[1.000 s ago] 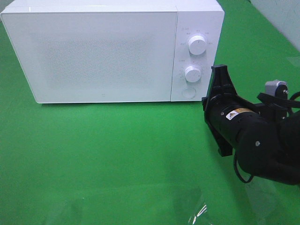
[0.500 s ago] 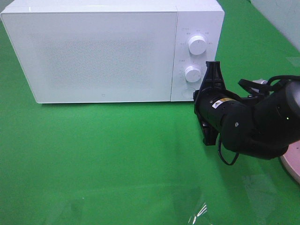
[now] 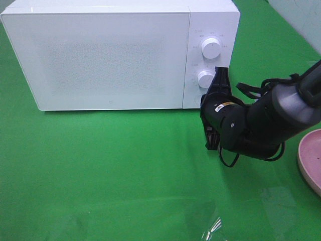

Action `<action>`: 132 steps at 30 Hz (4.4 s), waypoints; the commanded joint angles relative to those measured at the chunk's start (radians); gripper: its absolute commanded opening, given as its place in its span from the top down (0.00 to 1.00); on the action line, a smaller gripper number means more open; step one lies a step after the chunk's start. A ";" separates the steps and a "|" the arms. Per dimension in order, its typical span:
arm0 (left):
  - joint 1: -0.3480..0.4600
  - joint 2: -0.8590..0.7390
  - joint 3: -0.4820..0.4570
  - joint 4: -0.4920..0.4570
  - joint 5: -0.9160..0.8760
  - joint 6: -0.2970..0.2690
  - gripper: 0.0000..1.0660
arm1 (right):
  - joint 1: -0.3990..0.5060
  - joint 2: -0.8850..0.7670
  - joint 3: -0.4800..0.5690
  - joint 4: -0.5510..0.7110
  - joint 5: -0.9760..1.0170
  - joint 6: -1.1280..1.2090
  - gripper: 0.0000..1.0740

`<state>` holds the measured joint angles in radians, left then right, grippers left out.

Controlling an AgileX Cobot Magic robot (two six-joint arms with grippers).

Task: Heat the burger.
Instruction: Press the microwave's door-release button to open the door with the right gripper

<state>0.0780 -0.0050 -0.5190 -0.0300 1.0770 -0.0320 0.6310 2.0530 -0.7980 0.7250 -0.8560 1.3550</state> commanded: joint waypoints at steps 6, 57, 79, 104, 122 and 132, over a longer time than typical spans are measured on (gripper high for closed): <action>0.002 -0.022 0.003 -0.008 -0.010 -0.001 0.07 | -0.030 0.034 -0.056 -0.016 0.012 0.007 1.00; 0.002 -0.015 0.003 -0.008 -0.010 -0.001 0.07 | -0.055 0.095 -0.155 -0.040 -0.040 0.051 1.00; 0.002 -0.015 0.003 -0.008 -0.010 -0.001 0.07 | -0.077 0.134 -0.207 0.005 -0.363 -0.015 1.00; 0.002 -0.015 0.003 -0.008 -0.010 -0.001 0.07 | -0.068 0.152 -0.256 -0.013 -0.275 -0.021 1.00; 0.002 -0.015 0.003 -0.008 -0.010 -0.001 0.07 | -0.008 0.104 -0.141 0.009 -0.228 -0.028 1.00; 0.002 -0.015 0.003 -0.007 -0.010 -0.001 0.07 | 0.018 -0.006 0.011 0.005 -0.143 -0.063 1.00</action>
<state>0.0780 -0.0050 -0.5190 -0.0300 1.0770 -0.0320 0.6460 2.0880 -0.8150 0.7460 -1.0160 1.3160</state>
